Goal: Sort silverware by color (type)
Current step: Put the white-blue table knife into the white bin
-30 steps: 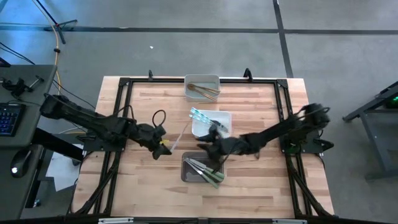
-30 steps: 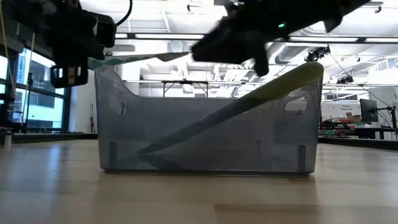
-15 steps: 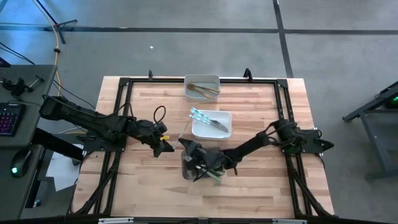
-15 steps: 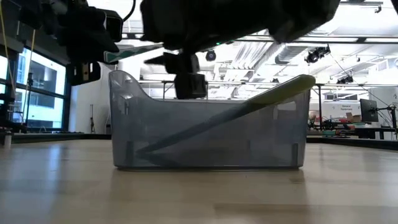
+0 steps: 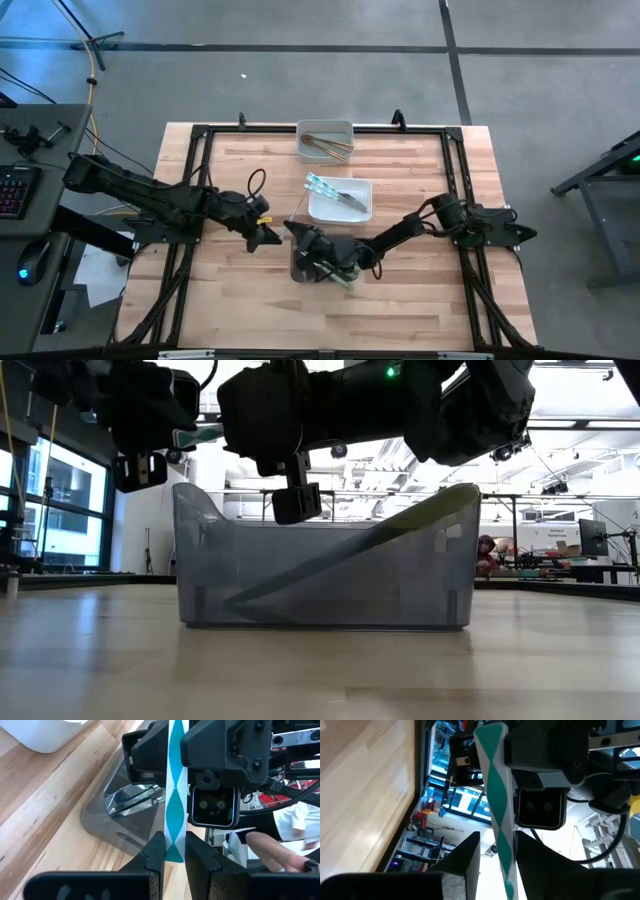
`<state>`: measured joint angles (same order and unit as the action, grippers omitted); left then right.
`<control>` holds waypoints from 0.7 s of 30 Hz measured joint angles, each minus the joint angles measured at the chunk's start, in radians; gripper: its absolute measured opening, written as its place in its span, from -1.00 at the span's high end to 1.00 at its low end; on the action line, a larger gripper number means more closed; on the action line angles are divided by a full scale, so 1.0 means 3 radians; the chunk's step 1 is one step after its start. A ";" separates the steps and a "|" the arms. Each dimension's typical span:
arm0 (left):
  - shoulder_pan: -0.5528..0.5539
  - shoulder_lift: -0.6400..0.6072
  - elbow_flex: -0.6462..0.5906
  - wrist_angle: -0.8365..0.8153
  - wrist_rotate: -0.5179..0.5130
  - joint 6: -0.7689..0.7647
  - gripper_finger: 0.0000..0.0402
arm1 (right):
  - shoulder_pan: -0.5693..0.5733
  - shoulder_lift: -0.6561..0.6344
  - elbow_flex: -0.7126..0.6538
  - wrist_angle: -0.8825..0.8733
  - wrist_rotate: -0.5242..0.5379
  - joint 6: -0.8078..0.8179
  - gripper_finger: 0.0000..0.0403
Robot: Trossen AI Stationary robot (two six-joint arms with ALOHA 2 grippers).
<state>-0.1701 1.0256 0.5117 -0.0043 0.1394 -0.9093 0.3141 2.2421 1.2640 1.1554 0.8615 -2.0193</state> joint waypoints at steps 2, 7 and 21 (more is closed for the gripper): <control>-0.0001 -0.0001 0.0000 0.0019 0.0001 -0.0006 0.82 | 0.0001 0.0000 0.0000 0.0041 -0.0004 0.0009 0.52; -0.0001 -0.0001 0.0000 0.0013 0.0001 0.0005 0.82 | 0.0003 0.0000 0.0000 0.0086 -0.0003 -0.0010 0.78; -0.0005 -0.0004 0.0003 0.0167 -0.0142 0.0499 0.24 | 0.0022 -0.0083 -0.0004 0.0278 0.0231 0.0031 0.97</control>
<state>-0.1715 1.0245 0.5125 0.0458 0.0968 -0.7598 0.3206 2.2171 1.2629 1.2387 0.9309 -2.0099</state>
